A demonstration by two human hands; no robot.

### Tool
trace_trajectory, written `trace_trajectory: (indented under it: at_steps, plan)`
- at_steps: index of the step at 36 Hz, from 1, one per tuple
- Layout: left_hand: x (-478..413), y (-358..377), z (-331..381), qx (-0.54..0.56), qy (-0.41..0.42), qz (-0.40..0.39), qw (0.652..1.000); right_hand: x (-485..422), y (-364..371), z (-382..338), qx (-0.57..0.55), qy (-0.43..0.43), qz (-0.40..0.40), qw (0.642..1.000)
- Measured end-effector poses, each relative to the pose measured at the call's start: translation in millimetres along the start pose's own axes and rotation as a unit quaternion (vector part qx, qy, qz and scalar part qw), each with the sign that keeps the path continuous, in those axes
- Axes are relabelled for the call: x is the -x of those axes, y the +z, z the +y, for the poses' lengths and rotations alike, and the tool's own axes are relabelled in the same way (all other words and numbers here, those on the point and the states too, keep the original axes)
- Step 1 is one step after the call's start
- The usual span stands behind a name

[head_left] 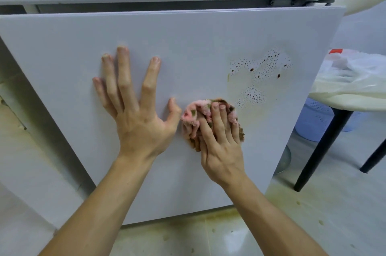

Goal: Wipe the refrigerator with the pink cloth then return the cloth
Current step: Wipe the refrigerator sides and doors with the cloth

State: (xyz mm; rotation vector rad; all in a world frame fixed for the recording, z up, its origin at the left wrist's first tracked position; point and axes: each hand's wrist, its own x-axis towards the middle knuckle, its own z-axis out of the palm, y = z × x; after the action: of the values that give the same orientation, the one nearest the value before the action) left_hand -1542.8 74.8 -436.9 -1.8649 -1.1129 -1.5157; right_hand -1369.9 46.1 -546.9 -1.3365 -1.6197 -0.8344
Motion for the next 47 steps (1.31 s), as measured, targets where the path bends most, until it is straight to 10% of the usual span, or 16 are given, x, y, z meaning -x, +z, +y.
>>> trace_trajectory:
  at_steps: [12,25,38,47]
  plan:
    - [0,1,1,0.001,-0.004,-0.004,1.000,-110,-35,-19,-0.107,0.145,0.159,0.971]
    - [-1,3,9,0.011,-0.018,-0.009,1.000,42,2,26,-0.003,0.036,-0.029,0.999]
    - [1,7,19,-0.015,0.051,-0.017,0.998,-133,-59,16,-0.125,0.154,0.137,0.970]
    - [1,12,25,-0.002,0.045,-0.018,0.999,-49,-20,31,-0.075,0.147,0.120,0.979]
